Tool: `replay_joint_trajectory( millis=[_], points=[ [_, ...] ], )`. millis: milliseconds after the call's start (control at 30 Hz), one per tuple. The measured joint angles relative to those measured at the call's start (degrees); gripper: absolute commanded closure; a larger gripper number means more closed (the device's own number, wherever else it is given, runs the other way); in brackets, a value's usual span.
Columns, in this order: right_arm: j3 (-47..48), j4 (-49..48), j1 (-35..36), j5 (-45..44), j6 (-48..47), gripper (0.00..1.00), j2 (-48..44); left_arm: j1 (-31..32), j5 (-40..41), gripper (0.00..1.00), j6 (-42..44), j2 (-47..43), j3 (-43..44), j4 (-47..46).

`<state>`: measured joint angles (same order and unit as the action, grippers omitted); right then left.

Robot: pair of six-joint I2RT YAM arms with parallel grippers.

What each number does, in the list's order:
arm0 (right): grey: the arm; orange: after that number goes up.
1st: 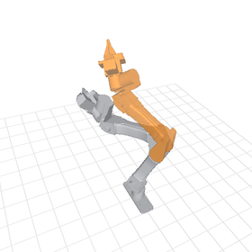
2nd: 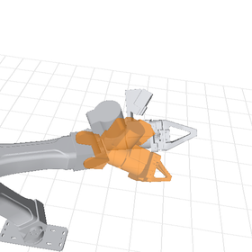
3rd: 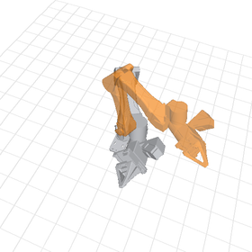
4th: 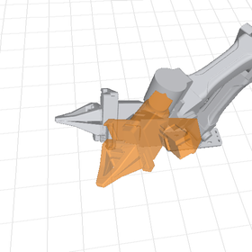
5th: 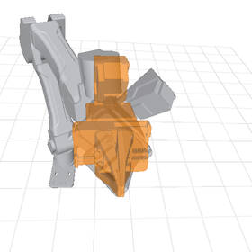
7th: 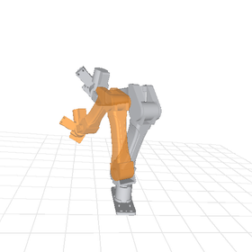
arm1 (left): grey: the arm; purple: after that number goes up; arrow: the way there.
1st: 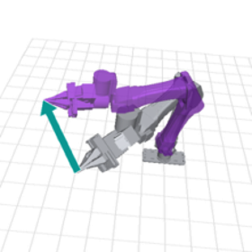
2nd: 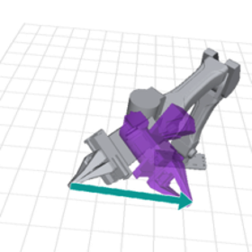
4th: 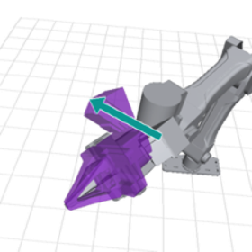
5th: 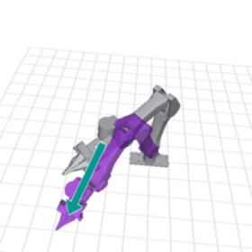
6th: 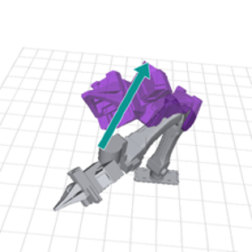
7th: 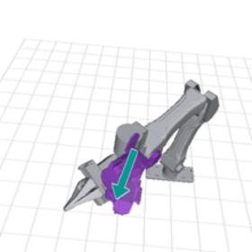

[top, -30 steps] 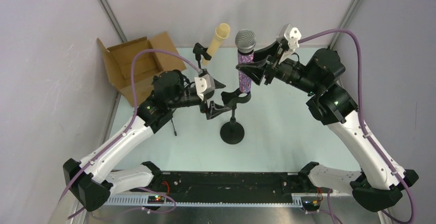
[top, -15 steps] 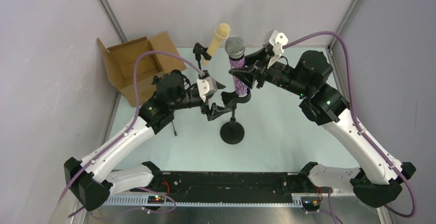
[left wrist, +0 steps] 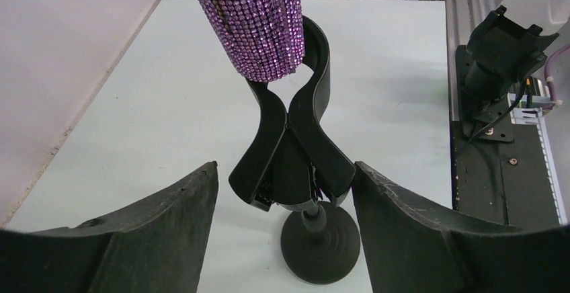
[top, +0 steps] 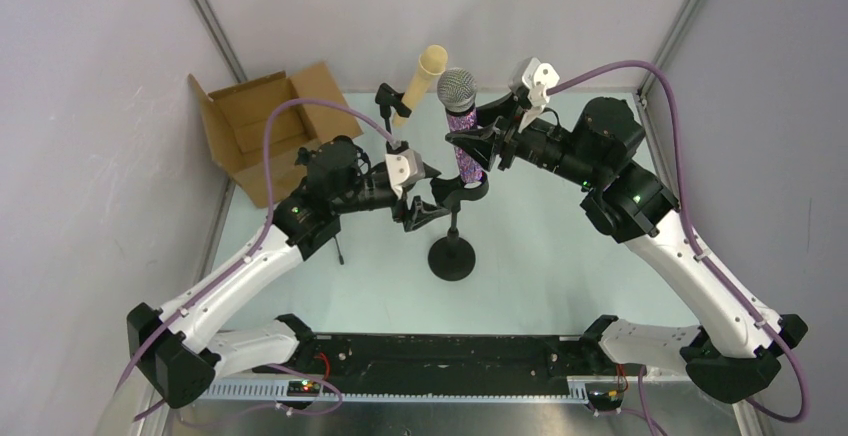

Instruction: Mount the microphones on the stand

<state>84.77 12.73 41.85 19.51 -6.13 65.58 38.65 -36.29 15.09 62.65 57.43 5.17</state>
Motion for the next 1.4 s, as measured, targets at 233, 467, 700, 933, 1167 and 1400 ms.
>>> replay_joint_trajectory(
  millis=[233,467,700,933,1167,1400],
  points=[
    [0.0,0.2,0.0,-0.7,-0.2,1.00,0.0,0.2,-0.5,0.60,0.0,0.1,0.0,0.0],
    [0.0,0.3,0.1,-1.1,-0.2,1.00,0.0,0.6,-0.7,1.00,-0.2,0.1,0.0,0.0],
    [-0.9,0.3,0.1,-1.3,-0.2,1.00,-1.2,0.9,-0.3,0.32,-0.2,0.1,-0.2,-0.5],
    [-1.1,0.2,0.1,-1.2,-0.1,1.00,-1.7,1.0,1.2,0.00,-0.7,-0.1,-0.5,-1.6],
    [-1.1,0.2,0.3,-1.1,-0.1,1.00,-1.7,1.0,1.4,0.00,-0.6,0.5,-0.5,-2.2],
    [-1.1,0.2,0.4,-1.2,-0.1,1.00,-1.7,1.2,0.0,0.08,-0.1,2.6,-0.4,-3.0]
  ],
)
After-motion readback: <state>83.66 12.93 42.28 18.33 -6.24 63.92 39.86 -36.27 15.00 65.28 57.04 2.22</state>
